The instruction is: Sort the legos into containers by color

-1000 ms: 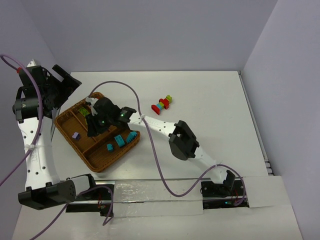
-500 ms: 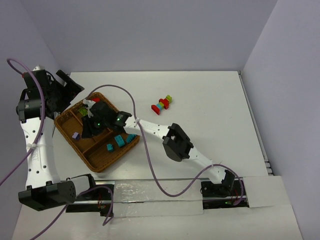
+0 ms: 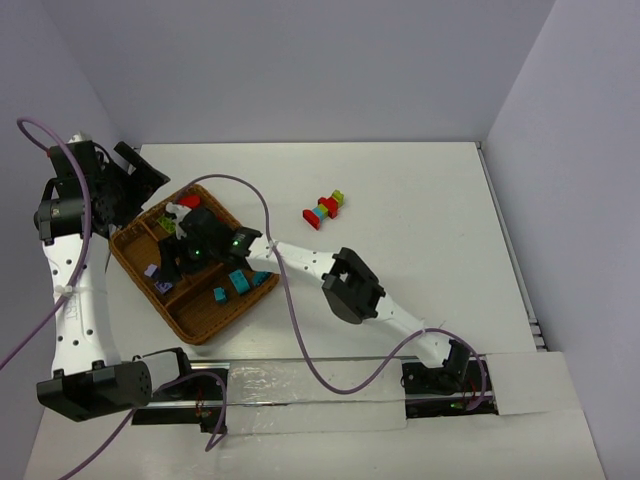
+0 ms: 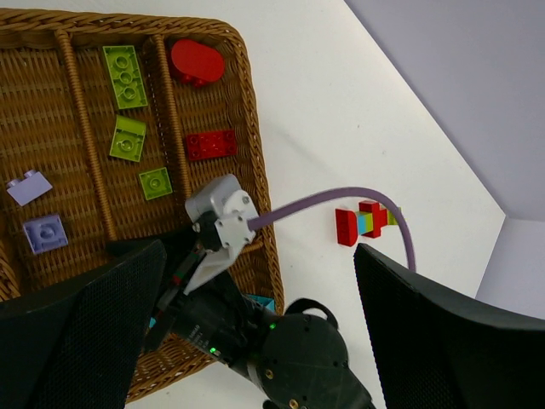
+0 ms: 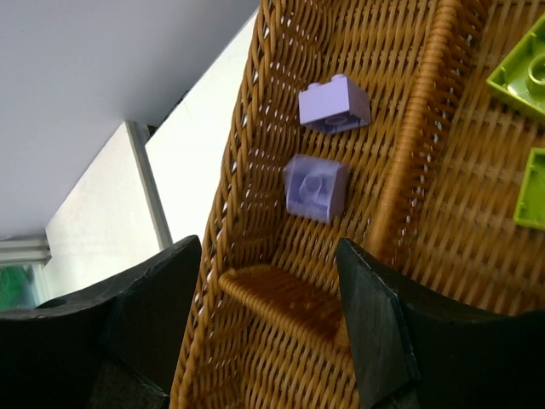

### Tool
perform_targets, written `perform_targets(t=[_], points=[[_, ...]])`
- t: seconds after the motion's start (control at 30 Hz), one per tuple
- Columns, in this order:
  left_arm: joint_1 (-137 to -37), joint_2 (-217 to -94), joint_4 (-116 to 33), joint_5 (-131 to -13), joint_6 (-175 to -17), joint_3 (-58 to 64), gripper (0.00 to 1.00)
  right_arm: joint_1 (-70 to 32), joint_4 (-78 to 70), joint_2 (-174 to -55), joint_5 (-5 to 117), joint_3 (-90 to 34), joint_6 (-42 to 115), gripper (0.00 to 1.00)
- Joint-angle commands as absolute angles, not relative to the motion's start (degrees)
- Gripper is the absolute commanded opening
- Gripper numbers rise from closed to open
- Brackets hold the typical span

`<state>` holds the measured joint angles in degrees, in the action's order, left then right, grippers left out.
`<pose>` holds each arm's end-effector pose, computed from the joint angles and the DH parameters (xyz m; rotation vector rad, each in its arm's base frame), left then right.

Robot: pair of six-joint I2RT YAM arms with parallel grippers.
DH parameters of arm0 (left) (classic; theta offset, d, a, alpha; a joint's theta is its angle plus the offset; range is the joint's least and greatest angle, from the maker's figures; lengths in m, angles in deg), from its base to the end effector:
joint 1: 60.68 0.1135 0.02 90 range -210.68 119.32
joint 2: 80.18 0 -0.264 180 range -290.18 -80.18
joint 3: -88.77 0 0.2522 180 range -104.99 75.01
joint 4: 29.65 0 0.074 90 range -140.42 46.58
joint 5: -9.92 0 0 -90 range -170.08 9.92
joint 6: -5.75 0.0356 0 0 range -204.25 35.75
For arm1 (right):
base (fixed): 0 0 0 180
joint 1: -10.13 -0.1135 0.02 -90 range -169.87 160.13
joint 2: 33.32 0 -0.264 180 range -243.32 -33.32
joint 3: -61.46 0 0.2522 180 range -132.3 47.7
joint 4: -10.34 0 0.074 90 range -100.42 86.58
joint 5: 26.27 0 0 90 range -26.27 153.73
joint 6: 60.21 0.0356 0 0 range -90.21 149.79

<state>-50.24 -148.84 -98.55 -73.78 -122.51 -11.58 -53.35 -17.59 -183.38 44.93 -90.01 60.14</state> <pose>0.2226 0.0370 0.4257 -0.8689 2.0685 -0.3874 0.2564 0.5395 0.2034 -0.8741 2.1195 1.2883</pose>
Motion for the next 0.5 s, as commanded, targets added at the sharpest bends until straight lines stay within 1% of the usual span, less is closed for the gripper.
perform_targets(t=[0.0,0.1,0.27,0.37,0.43,0.47], points=[[-50.49,-149.36,-98.71,-75.16,-121.37,-12.56,0.99,-52.65,-14.95,-172.74,46.28,-87.65,58.22,0.72],[-50.49,-150.00,-98.96,-76.20,-120.73,-13.16,0.99,-52.06,-16.44,-167.95,48.16,-83.50,56.71,0.72],[-50.49,-151.25,-98.75,-77.22,-120.35,-12.95,0.99,-48.92,-19.46,-155.93,52.48,-69.35,56.34,0.74],[-51.34,-152.11,-98.41,-78.24,-119.90,-11.53,0.99,-44.56,-18.55,-146.14,54.81,-56.34,57.07,0.75],[-53.56,-153.42,-98.05,-79.67,-119.87,-10.27,0.99,-40.47,-16.14,-136.55,57.75,-43.29,57.42,0.76],[-54.68,-154.01,-97.58,-79.73,-120.02,-9.86,0.99,-39.00,-16.07,-133.75,58.81,-38.66,57.66,0.76]])
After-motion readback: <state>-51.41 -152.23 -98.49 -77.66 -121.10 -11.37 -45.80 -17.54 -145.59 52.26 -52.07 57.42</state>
